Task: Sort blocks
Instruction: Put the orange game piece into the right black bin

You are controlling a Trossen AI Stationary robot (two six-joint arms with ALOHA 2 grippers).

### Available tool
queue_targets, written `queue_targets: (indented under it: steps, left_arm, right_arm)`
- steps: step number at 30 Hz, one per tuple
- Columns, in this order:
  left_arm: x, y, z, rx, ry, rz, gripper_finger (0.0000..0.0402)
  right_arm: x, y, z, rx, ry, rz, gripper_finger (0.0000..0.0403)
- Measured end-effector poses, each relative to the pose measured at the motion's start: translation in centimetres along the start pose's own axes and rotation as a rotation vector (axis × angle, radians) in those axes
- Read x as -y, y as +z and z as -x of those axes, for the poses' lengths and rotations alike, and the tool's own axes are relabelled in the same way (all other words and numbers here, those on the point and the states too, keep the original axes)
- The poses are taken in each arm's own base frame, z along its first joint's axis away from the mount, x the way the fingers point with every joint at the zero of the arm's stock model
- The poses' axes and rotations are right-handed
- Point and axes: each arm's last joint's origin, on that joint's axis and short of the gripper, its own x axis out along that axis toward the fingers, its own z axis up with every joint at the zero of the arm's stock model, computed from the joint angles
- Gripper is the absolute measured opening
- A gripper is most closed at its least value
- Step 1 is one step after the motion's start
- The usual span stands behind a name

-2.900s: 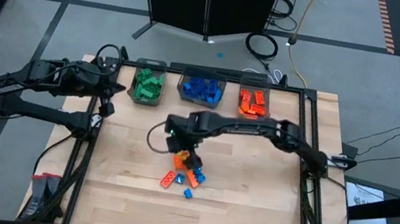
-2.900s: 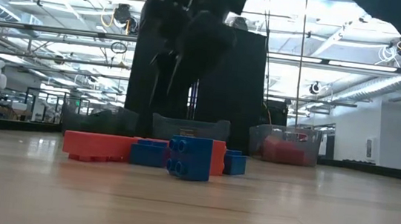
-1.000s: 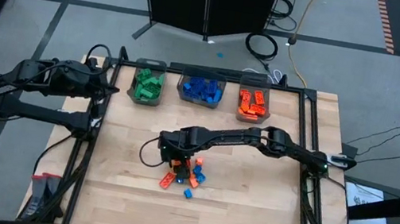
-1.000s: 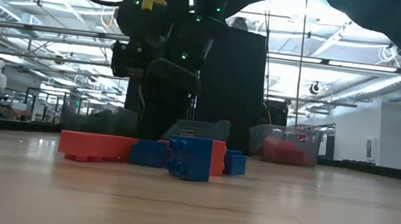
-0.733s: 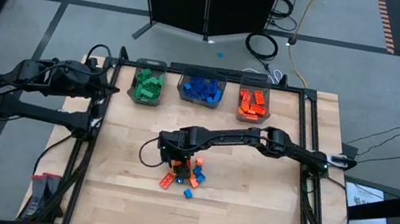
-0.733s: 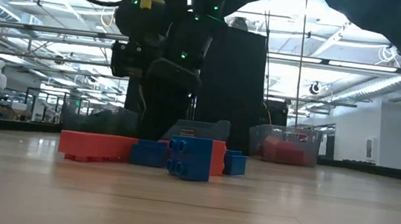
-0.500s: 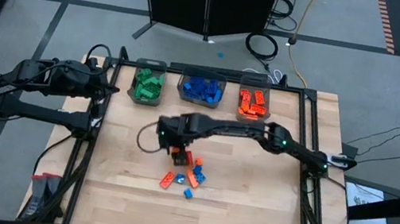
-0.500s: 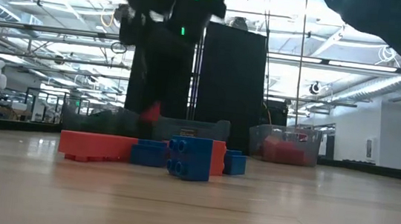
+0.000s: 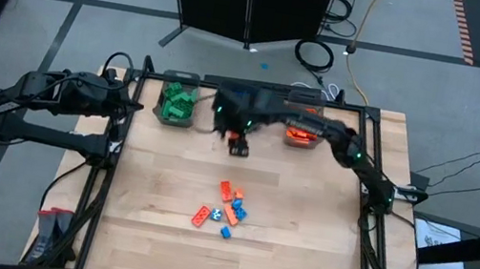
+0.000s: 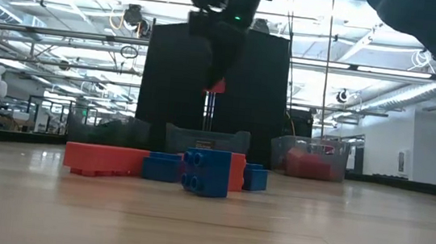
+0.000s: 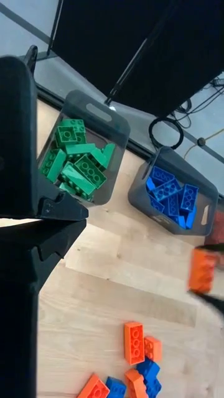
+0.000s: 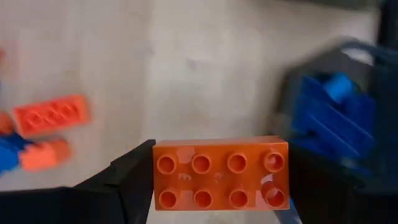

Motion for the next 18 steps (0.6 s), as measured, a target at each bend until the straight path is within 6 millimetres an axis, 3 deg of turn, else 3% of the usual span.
queue_targets:
  steps: [11, 18]
  left_arm:
    - [0.0, 0.0, 0.0, -0.001, 0.006, 0.004, 0.0000]
    - [0.0, 0.0, 0.0, -0.003, 0.006, 0.030, 0.0000]
  right_arm:
    - [10.3, -6.6, 4.5, -0.068, -0.069, -0.159, 0.0282]
    - [14.9, -11.9, 6.8, -0.130, -0.017, -0.306, 0.0282]
